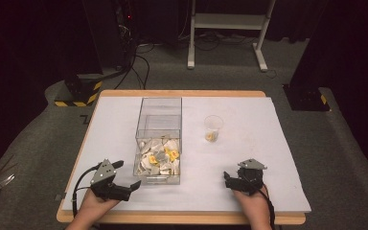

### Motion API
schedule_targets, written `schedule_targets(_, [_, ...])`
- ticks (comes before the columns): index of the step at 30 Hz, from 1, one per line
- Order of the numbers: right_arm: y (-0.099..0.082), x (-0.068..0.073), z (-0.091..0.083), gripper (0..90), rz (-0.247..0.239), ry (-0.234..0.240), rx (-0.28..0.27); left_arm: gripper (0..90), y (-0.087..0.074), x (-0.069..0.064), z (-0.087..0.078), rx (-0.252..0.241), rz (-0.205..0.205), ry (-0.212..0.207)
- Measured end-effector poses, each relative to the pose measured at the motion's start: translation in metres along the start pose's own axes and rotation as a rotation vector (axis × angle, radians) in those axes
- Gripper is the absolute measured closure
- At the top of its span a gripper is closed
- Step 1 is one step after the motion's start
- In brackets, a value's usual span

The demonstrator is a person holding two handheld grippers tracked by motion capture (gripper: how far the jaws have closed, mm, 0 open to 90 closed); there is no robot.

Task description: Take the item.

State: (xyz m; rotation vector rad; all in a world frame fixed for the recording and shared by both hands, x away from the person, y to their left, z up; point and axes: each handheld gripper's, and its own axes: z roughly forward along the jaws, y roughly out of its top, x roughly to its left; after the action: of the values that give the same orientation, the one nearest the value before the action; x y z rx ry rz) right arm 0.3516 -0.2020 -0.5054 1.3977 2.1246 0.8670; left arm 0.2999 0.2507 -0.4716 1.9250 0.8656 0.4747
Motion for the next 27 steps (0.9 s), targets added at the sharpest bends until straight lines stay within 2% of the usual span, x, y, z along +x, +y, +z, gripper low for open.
schedule_targets(4, [0.000,0.000,0.000,13.5,0.001,0.000,0.001,0.5,-0.004,-0.003,0.007,0.016,0.001,-0.010])
schedule_targets(8, [0.000,0.000,0.000,13.5,0.001,0.001,0.001,0.6,-0.004,-0.006,0.010,0.020,0.024,-0.013])
schedule_targets(10, [0.000,0.000,0.000,13.5,0.001,0.001,0.001,0.7,-0.004,-0.009,0.012,0.022,0.009,-0.029])
schedule_targets(13, [0.000,0.000,0.000,13.5,0.004,0.001,0.001,1.8,-0.005,-0.011,0.015,0.029,0.020,-0.028])
schedule_targets(18, [0.000,0.000,0.000,13.5,0.004,0.001,0.001,11.6,-0.006,-0.012,0.016,0.006,-0.007,-0.033])
schedule_targets(21, [0.000,0.000,0.000,13.5,0.004,0.002,0.002,15.6,-0.005,-0.013,0.014,-0.017,-0.001,-0.013])
schedule_targets(27, [0.000,0.000,0.000,13.5,0.002,0.002,0.001,24.1,-0.005,-0.018,0.012,-0.051,0.035,0.013])
